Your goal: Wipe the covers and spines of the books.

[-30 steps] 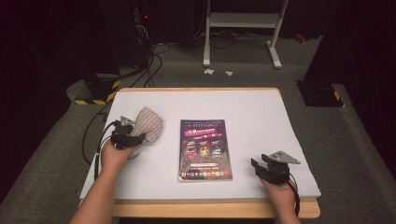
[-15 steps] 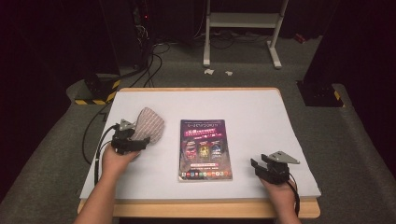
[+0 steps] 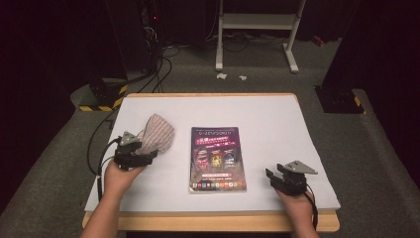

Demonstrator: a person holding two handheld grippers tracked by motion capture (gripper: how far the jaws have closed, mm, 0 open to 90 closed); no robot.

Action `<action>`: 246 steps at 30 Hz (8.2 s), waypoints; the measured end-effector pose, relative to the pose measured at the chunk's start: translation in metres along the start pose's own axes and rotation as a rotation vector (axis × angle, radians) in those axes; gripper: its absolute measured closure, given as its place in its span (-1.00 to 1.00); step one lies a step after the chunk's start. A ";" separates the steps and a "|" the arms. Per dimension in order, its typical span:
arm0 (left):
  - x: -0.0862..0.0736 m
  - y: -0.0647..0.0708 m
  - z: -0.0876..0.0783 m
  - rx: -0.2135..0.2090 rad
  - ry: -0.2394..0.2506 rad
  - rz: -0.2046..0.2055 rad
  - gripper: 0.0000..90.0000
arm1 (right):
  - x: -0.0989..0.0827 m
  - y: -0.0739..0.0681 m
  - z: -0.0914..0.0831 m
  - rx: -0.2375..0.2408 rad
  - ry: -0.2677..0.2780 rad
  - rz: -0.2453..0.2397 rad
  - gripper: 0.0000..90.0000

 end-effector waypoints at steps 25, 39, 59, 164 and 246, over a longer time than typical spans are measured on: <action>-0.020 0.061 0.012 -0.207 -0.002 0.035 -0.29 | 0.000 0.000 -0.001 -0.007 0.012 0.008 0.08; -0.030 0.121 0.045 -0.288 -0.084 0.097 -0.28 | 0.007 -0.019 -0.005 0.034 0.038 -0.054 -0.11; -0.040 0.130 0.051 -0.320 -0.108 0.105 -0.37 | 0.030 -0.090 0.044 0.125 -0.106 -0.061 -0.33; -0.046 0.139 0.045 -0.302 -0.074 0.102 -0.20 | 0.026 -0.131 0.017 0.262 0.039 0.031 -0.14; -0.058 0.063 -0.005 -0.178 0.103 -0.012 -0.09 | 0.073 -0.065 -0.015 0.133 0.363 0.170 0.88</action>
Point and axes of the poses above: each handheld gripper's, and its own axes: z roughly forward along the jaws, x roughly out of its top, y roughly to its right, the point moved 1 cm from there along z, roughly forward along the jaws, and after that the axes turned 7 degrees about y, right-handed, at the moved point
